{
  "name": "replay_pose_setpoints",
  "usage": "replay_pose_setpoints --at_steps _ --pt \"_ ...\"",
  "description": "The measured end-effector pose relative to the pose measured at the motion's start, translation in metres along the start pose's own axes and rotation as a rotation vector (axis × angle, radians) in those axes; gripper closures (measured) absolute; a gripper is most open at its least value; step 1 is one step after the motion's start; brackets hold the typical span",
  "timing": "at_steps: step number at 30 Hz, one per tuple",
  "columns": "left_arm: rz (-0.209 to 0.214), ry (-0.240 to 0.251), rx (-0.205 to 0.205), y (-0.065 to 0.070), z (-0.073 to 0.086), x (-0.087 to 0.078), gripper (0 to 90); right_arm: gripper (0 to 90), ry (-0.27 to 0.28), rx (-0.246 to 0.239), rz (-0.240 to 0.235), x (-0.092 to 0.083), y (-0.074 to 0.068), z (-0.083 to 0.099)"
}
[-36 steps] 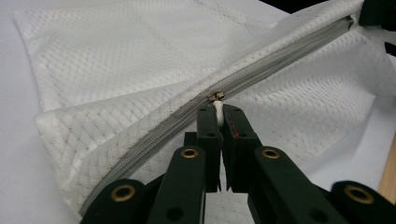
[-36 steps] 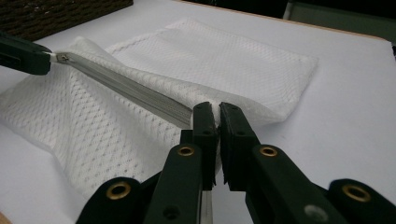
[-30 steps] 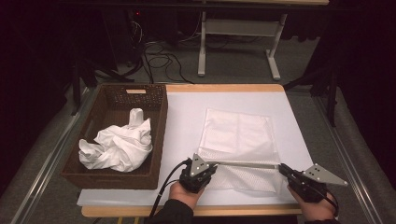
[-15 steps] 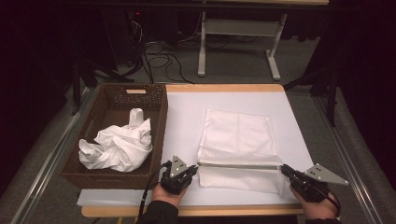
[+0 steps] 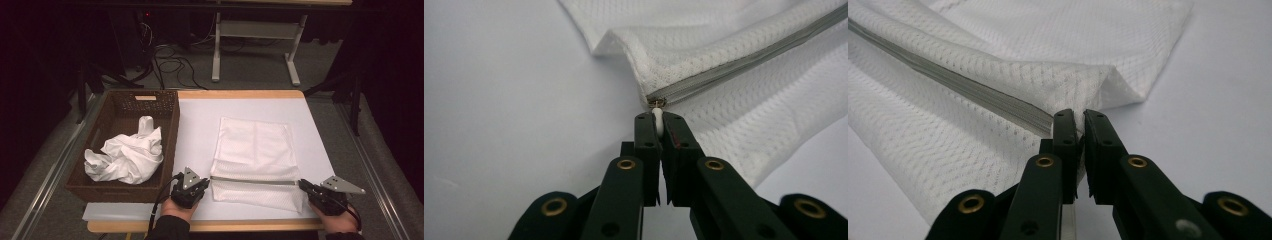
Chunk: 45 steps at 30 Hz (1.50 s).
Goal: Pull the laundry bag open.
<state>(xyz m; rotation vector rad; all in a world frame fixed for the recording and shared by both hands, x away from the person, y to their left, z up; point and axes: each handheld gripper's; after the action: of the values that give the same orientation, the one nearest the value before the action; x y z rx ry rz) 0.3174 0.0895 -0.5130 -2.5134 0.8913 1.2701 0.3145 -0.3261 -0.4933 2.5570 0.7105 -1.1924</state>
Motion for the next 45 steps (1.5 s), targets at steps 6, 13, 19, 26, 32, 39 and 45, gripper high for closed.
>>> replay_pose_setpoints --at_steps 6,13,19,26,32,39,45 --pt "-0.023 0.006 -0.017 -0.001 0.001 0.002 80.4 74.1 0.055 0.013 -0.011 -0.008 0.003 0.000" --pt "-0.002 0.086 -0.004 0.004 -0.001 -0.001 57.5 68.6 0.084 0.056 -0.001 -0.003 0.021 -0.021" --pt "0.011 0.116 -0.003 0.004 0.000 -0.004 53.0 65.0 -0.027 0.084 0.033 0.039 0.043 -0.051" --pt "0.026 0.125 -0.004 0.002 0.000 -0.006 53.0 69.4 -0.138 0.107 0.058 0.073 0.055 -0.061" --pt "0.027 0.116 0.006 0.005 -0.001 -0.003 53.2 90.0 -0.143 0.030 0.082 0.074 0.050 -0.064" --pt "0.046 0.091 0.014 0.007 -0.001 0.002 53.1 88.4 -0.106 0.106 0.144 0.063 0.083 -0.060" --pt "0.087 0.052 0.074 0.022 -0.005 0.011 51.1 75.7 -0.025 0.076 0.155 0.044 0.066 -0.051"
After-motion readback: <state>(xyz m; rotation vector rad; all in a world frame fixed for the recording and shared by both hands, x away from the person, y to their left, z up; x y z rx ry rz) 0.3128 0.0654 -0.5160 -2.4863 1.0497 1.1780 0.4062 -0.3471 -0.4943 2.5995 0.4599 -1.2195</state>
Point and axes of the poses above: each handheld gripper's, and its own axes: x roughly forward along the jaws, z roughly out of its underside, y roughly to its right, and after that the axes turned 14 degrees about -y, right-handed
